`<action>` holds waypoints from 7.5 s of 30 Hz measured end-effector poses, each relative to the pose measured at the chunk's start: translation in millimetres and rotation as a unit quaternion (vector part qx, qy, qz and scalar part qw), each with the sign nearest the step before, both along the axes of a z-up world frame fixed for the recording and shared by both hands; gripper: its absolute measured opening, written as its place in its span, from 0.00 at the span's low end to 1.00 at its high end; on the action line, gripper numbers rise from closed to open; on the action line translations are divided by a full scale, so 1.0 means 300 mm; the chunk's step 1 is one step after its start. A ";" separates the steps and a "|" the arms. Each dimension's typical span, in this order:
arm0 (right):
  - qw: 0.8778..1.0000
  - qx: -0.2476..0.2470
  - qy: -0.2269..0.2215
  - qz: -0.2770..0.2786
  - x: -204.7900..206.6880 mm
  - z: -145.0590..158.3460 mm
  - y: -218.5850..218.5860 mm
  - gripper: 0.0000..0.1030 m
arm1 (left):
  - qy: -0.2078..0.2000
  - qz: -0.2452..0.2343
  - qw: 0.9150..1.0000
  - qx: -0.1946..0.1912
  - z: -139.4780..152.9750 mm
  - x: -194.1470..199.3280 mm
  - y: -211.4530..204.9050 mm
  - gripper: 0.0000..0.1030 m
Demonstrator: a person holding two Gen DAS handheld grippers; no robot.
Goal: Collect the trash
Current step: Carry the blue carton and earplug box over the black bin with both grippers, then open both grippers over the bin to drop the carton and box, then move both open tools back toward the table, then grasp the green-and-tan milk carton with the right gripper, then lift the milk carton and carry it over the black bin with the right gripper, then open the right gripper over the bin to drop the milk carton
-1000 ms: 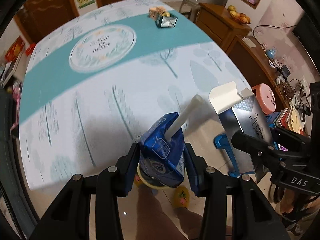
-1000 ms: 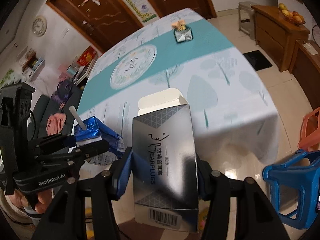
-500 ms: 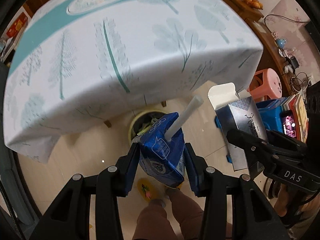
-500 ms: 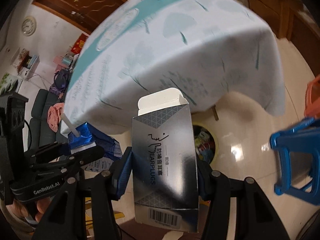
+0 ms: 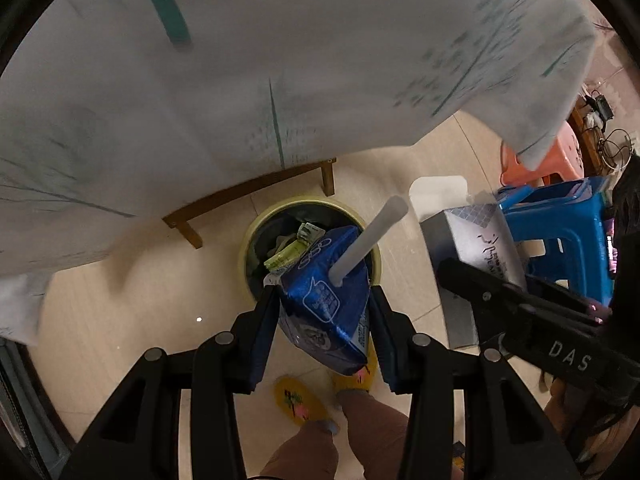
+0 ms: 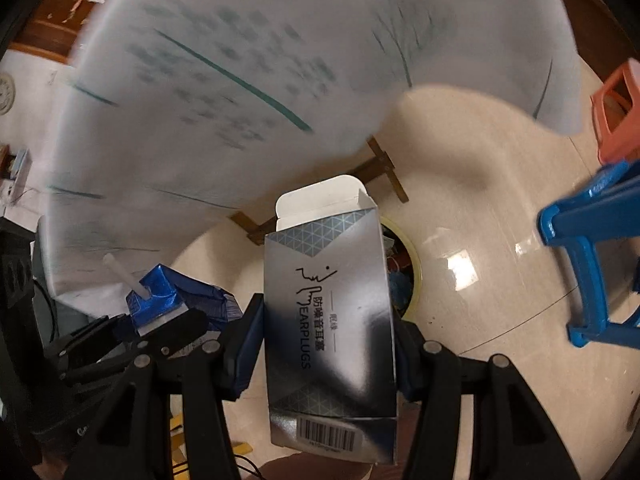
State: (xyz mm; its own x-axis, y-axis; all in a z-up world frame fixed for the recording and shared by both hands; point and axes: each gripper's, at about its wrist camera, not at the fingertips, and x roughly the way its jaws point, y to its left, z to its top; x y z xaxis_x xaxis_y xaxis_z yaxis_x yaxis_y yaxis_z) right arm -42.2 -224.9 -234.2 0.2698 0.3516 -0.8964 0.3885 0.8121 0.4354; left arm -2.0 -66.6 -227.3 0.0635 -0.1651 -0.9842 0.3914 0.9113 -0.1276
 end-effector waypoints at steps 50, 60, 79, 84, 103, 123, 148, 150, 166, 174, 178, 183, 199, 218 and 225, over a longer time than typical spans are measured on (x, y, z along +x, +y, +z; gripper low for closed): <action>0.998 -0.013 -0.052 -0.041 -0.037 -0.028 0.076 0.70 | -0.063 0.085 0.994 -0.013 0.034 -0.067 0.227 0.96; 0.995 -0.011 -0.086 -0.051 -0.117 0.420 0.068 0.70 | -0.095 0.061 0.992 -0.058 0.534 -0.121 0.253 0.96; 0.975 -0.067 -0.210 -0.008 -0.054 1.050 0.187 0.70 | -0.208 0.052 0.972 -0.096 1.112 -0.034 0.326 0.96; 0.971 -0.085 -0.225 0.009 -0.009 1.103 0.221 0.70 | -0.223 0.061 0.969 -0.092 1.163 0.005 0.350 0.95; 0.968 -0.076 -0.218 0.098 0.619 1.023 -0.005 0.70 | -0.233 0.175 0.956 -0.027 1.109 0.523 0.204 0.96; 0.972 -0.100 -0.128 0.167 1.377 0.755 -0.282 0.70 | -0.169 0.286 0.943 0.025 0.894 1.081 -0.019 0.95; 0.966 -0.093 -0.124 0.207 1.405 0.692 -0.206 0.35 | -0.165 0.271 0.947 0.049 0.850 1.085 -0.024 0.80; 0.966 -0.081 -0.132 0.207 1.374 0.722 -0.196 0.34 | -0.169 0.269 0.947 0.047 0.868 1.063 -0.017 0.80; 0.967 -0.045 -0.182 0.172 0.927 0.968 -0.037 0.34 | -0.193 0.236 0.952 -0.005 1.041 0.711 0.160 0.80; 0.969 -0.055 -0.209 0.120 0.663 1.034 0.115 0.34 | -0.207 0.177 0.962 -0.016 1.066 0.456 0.302 0.80; 0.969 -0.067 -0.215 0.104 0.528 1.039 0.206 0.34 | -0.213 0.156 0.964 -0.026 1.065 0.337 0.387 0.80; 0.971 -0.076 -0.211 0.082 0.357 1.018 0.304 0.34 | -0.212 0.135 0.967 -0.035 1.050 0.203 0.491 0.80; 0.987 -0.099 -0.101 0.079 -0.020 0.780 0.387 0.35 | -0.133 0.118 0.983 -0.035 0.824 -0.083 0.537 0.80; 0.989 -0.088 0.017 0.116 0.013 -0.004 0.307 0.36 | -0.077 0.166 0.983 0.020 0.121 -0.122 0.414 0.80; 0.988 -0.082 0.010 0.132 0.084 -0.222 0.325 0.55 | -0.076 0.187 0.979 0.021 -0.075 -0.075 0.418 0.80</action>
